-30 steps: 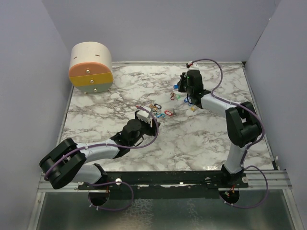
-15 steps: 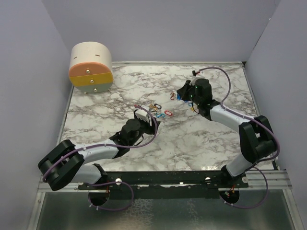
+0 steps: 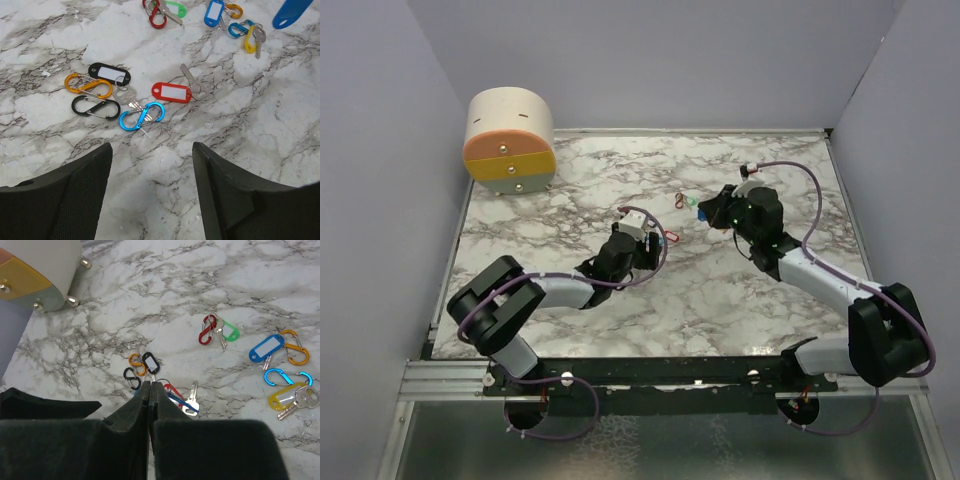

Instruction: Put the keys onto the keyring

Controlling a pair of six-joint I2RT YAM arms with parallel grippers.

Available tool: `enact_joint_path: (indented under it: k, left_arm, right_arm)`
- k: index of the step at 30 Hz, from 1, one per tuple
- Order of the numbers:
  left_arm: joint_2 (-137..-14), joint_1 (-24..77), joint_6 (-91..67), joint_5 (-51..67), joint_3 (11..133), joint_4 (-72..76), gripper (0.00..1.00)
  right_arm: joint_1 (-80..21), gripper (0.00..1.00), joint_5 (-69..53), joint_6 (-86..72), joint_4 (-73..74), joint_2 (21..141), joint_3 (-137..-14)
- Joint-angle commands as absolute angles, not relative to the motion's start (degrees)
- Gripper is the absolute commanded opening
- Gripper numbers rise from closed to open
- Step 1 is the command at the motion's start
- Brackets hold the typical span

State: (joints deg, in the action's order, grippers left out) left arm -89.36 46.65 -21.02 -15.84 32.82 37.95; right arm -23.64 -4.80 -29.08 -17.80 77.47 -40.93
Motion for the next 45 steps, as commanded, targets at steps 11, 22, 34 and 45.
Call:
enact_joint_path:
  k: [11,22,34,45]
  left_arm:
    - [-100.2,41.1,-30.5,-3.4,39.5,37.2,0.68]
    - [-105.3,40.0,-31.4,-1.4,42.9,36.6,0.68]
    - [-113.6,35.8,-32.6,0.5,50.1,35.9,0.69]
    - [-110.8,32.2,-34.0,0.3,45.5,35.0,0.69]
  right_arm:
    - [-23.7,0.01,-3.1,-28.2,-17.2,69.6,-38.7]
    - [-23.7,0.01,-2.6,-28.3,-17.3,70.2,-38.7]
    - [-23.7,0.01,-1.6,-27.6,-17.0,70.5,-38.8]
    - [-23.7,0.01,-2.1,-27.8,-17.7,72.0,-39.1]
